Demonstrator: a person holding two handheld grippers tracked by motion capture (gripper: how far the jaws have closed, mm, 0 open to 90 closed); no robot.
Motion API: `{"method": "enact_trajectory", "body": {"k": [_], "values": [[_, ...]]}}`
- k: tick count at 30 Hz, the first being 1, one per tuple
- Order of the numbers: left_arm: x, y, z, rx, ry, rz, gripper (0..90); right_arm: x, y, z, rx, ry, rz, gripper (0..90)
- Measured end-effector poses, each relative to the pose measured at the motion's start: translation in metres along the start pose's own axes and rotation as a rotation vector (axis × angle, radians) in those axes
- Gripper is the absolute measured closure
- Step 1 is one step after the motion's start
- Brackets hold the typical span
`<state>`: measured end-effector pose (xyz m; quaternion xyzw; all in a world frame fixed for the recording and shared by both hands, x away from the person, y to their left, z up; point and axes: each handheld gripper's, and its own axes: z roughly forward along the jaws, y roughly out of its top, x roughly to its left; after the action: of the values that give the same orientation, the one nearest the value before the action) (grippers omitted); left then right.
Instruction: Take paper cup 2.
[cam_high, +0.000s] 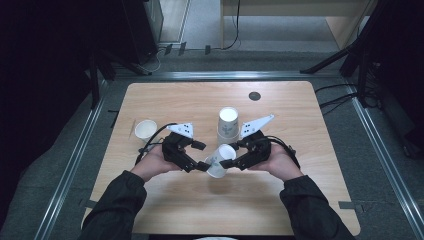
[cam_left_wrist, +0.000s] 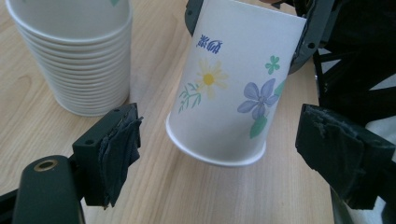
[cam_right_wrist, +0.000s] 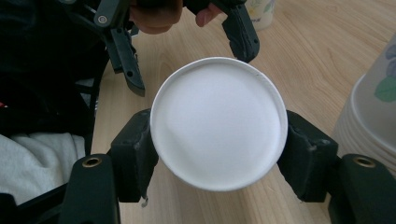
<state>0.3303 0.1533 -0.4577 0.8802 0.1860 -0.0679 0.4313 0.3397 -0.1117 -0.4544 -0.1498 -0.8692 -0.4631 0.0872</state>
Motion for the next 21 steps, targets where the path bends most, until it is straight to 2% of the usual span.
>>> {"method": "enact_trajectory", "body": {"k": [7, 12, 18, 21], "values": [[0.0, 0.0, 0.01, 0.012, -0.03, 0.013, 14.7, 0.002, 0.003, 0.001, -0.006, 0.014, 0.017, 34.9], [-0.001, 0.0, 0.014, 0.006, -0.04, 0.021, 15.0, 0.001, 0.004, 0.002, -0.008, 0.017, 0.029, 34.9], [-0.004, 0.001, 0.021, 0.025, -0.051, 0.034, 15.0, 0.002, 0.005, 0.003, -0.013, 0.028, 0.043, 34.8], [-0.005, 0.002, 0.024, 0.029, -0.056, 0.038, 15.6, 0.003, 0.005, 0.002, -0.02, 0.031, 0.035, 34.8]]}}
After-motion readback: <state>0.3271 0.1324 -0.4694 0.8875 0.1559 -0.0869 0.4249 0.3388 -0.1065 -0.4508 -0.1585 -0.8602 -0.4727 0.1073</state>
